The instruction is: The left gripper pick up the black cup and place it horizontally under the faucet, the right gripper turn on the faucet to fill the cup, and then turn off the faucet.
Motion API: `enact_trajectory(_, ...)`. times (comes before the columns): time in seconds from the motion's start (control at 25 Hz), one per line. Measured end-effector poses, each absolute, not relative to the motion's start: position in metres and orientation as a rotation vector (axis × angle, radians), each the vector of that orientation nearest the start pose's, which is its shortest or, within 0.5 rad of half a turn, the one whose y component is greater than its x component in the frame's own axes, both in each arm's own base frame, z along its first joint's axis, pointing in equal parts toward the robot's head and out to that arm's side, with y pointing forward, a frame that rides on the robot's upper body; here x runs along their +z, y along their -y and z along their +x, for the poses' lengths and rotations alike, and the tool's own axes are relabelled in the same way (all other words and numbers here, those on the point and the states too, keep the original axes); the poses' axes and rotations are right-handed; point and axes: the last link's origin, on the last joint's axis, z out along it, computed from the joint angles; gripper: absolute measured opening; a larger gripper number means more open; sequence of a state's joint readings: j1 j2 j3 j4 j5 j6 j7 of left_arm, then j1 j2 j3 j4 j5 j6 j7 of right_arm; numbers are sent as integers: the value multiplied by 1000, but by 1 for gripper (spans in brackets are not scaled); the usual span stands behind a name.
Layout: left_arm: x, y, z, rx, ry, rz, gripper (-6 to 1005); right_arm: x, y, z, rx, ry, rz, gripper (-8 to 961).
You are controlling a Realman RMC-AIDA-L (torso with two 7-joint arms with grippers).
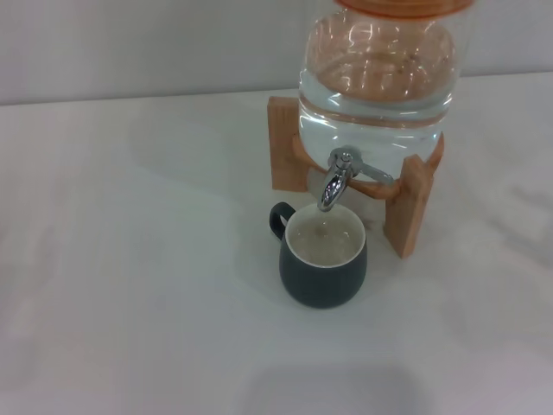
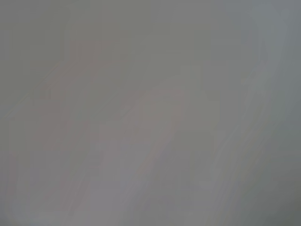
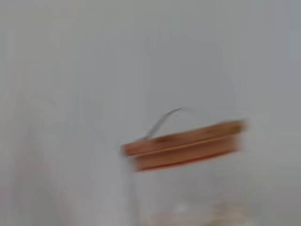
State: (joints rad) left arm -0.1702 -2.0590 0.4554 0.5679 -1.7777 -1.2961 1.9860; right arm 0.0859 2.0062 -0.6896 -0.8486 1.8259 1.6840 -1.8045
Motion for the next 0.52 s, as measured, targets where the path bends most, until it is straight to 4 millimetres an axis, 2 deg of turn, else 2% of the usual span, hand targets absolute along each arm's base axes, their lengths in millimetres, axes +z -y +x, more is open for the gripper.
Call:
enact_trajectory(0.04, 104, -261, -399, -861, 829, -1612, 563, 128, -243, 325, 1092, -525, -2062, 747)
enact_trajectory(0.28, 118, -254, -408, -844, 795, -1522, 563, 125, -223, 375, 1068, -569, -1693, 747)
enact_trajectory(0.52, 124, -249, -412, -837, 771, -1465, 563, 126, -207, 396, 1008, -560, -1502, 747)
